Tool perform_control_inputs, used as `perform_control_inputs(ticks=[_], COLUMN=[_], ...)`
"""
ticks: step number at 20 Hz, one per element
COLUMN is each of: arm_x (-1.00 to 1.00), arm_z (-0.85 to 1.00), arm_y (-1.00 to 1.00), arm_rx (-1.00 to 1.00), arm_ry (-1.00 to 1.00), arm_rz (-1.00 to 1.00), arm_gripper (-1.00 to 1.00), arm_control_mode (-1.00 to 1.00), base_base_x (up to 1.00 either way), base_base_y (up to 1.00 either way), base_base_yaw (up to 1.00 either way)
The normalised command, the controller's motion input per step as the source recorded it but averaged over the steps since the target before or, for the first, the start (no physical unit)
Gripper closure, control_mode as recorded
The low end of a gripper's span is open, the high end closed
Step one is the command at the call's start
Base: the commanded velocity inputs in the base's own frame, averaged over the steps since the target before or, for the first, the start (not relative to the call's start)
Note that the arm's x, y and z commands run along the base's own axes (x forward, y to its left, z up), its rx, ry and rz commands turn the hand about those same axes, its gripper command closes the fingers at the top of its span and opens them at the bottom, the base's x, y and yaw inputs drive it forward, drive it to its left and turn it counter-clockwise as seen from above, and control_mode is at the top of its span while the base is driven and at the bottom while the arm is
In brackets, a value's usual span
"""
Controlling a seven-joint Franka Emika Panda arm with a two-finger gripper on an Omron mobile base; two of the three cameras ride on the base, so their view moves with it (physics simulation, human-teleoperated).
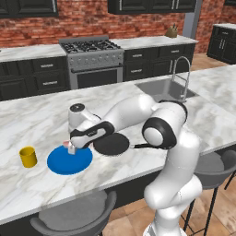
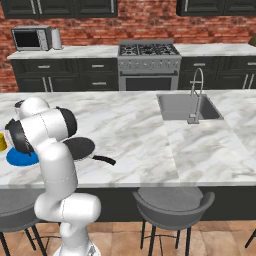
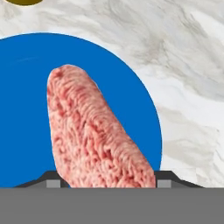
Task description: Pick up the pan with the steak in it and place it on the dining table. Then place the steak on the plate.
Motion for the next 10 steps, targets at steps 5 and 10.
perform_control_inputs(ticks=[5, 10], arm_x=[-0.01, -0.01], arm_z=[0.0, -0.09], arm_y=[0.15, 0.0], arm_rx=[0.0, 0.0], arm_ry=[-0.04, 0.0], arm_rz=[0.0, 0.0], arm_gripper=[1.0, 1.0], arm_control_mode=[-1.0, -1.0], base_base_x=[0.0, 0.0], base_base_y=[0.0, 0.0], base_base_yaw=[0.0, 0.0])
